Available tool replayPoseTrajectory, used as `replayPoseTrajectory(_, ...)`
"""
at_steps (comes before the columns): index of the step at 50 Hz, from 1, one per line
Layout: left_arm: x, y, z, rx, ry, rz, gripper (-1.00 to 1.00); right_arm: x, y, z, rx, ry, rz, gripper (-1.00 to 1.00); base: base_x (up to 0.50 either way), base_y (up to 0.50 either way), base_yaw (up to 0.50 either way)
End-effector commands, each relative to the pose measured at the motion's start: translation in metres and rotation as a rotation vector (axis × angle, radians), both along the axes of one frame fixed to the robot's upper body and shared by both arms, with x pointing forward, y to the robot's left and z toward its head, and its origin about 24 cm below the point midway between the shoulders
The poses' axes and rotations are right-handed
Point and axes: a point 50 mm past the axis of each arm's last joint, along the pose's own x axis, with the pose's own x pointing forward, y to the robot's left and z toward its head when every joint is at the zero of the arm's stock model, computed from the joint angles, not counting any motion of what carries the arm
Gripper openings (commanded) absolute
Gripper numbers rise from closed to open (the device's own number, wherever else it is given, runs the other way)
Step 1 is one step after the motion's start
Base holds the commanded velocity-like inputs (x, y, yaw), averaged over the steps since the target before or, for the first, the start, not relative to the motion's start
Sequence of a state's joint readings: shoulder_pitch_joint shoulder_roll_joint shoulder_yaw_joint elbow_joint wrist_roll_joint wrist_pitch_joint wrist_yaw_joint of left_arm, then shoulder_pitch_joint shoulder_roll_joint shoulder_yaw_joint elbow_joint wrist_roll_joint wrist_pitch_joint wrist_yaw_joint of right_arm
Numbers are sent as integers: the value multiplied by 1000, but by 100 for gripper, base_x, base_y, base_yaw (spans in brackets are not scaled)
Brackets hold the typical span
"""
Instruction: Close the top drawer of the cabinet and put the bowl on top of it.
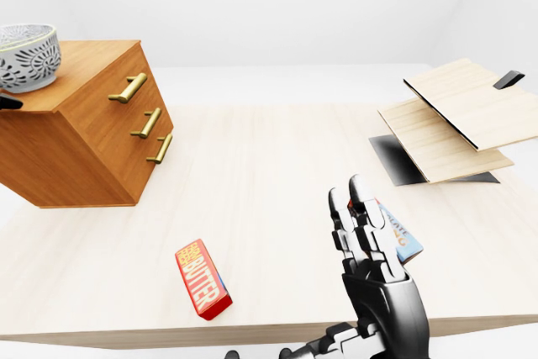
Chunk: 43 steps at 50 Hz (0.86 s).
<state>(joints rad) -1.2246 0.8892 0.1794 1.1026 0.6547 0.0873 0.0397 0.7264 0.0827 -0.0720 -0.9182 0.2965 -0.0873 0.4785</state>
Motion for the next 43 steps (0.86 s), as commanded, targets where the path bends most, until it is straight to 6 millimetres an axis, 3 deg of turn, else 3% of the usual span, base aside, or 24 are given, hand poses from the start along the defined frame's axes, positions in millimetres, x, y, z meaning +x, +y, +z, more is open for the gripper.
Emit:
replayPoseTrajectory(1, -9, -4, 29, -3, -110, -65, 100, 0, 0, 1, 0, -4, 0, 100, 0, 0, 0)
replayPoseTrajectory(5, -21, -15, 54, 20, -227, -153, 100, 0, 0, 0, -1, -2, 0, 100, 0, 0, 0)
replayPoseTrajectory(12, -62, -56, 107, 168, -422, -404, 100, -1, 0, 0, 1, 2, 1, 100, 0, 0, 0)
replayPoseTrajectory(14, -72, -65, 110, 188, -475, -455, 100, -1, -1, 0, 2, 0, -1, 100, 0, 0, 0)
replayPoseTrajectory(27, -91, -94, 100, 116, -636, -749, 100, 1, 0, -1, -1, 1, -1, 100, 0, 0, 0)
replayPoseTrajectory(33, -127, -123, 94, 218, -743, -870, 100, 1, 1, -2, -2, 10, -1, 100, 0, 0, 0)
replayPoseTrajectory(39, -169, -143, 87, 209, -932, -1057, 100, 1, 2, -3, 0, 22, 1, 100, 0, 0, 0)
replayPoseTrajectory(43, -180, -153, 77, 156, -995, -1149, 100, 1, 1, -2, -1, 15, -3, 100, 0, 0, 0)
